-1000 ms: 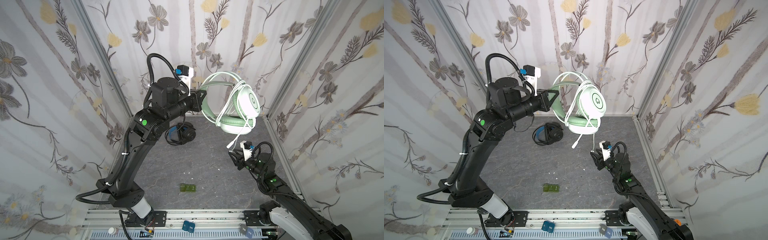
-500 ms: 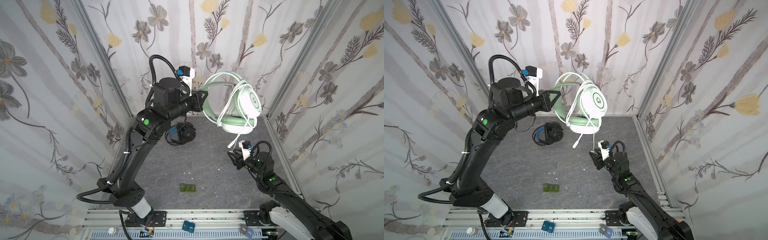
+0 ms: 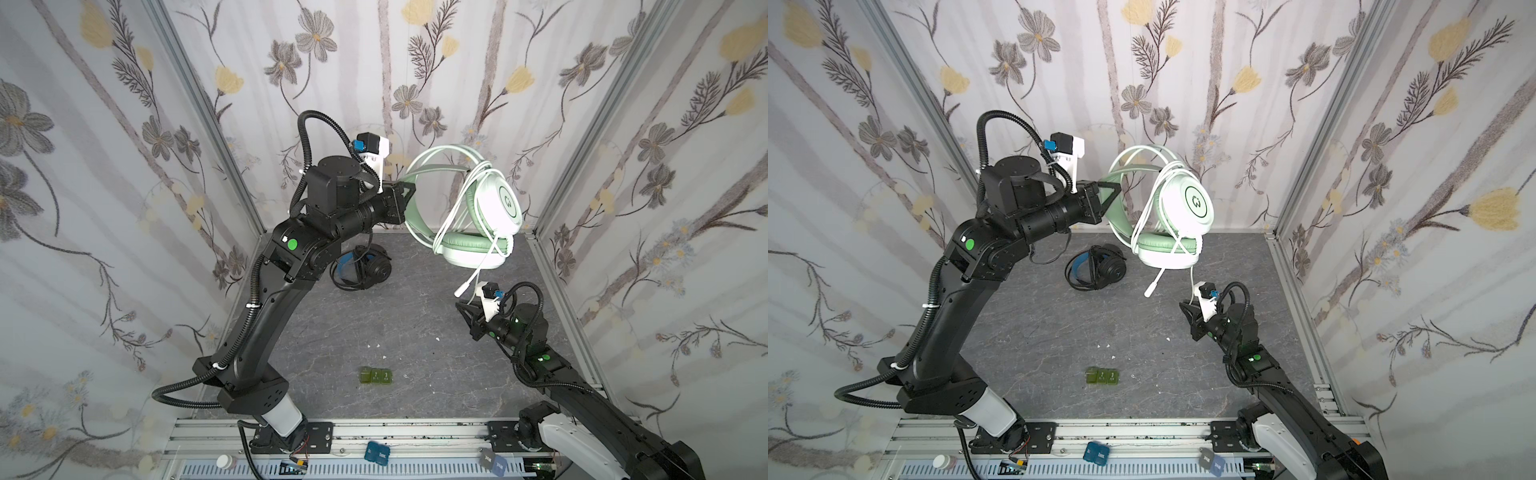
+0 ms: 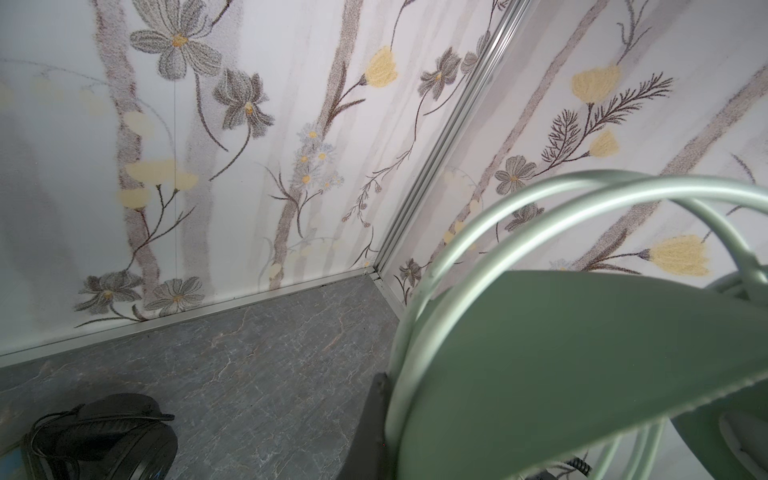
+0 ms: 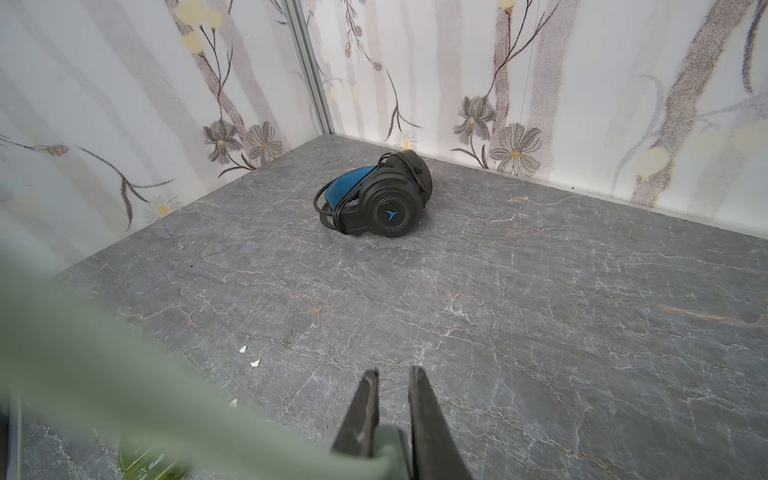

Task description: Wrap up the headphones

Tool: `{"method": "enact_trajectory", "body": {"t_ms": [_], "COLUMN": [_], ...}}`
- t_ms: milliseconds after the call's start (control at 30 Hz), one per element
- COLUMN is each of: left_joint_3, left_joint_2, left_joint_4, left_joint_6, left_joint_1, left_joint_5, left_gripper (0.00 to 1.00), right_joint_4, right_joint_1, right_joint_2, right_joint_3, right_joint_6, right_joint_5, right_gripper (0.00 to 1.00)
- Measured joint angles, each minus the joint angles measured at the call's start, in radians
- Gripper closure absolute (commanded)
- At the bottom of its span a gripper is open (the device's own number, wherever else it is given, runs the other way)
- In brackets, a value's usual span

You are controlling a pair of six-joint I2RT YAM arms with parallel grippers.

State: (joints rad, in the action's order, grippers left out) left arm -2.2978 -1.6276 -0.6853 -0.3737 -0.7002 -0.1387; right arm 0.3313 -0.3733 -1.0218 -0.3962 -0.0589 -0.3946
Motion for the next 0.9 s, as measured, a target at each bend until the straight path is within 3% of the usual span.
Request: {"method": "enact_trajectory", "body": {"t_ms": [133,333,900], "left_joint_3": [0.0,0.003,0.159], "left_joint_2": [0.001,0.0,-0.017], "left_joint_4": [0.0,0.013,0.254], "left_joint_6": [-0.004,-0.021,-0.141], "left_joint_1": [0.002,0.005,0.005], "left_joint_5": [0.004,0.028,0.153], "left_gripper": [1.0,1.0,1.0], "right_joint_4": [0.0,-0.011,-0.103], "right_joint_1": [-0.001,-0.008,-0.05], "right_joint_2": [0.001,0.002,-0.033], "right_joint_3": [0.0,-0.001,-0.071], "right_joint_6": [0.007,0.016,0.062], "right_joint_5": [0.0,0.01,0.114], "right_gripper": [1.0,1.0,1.0]}}
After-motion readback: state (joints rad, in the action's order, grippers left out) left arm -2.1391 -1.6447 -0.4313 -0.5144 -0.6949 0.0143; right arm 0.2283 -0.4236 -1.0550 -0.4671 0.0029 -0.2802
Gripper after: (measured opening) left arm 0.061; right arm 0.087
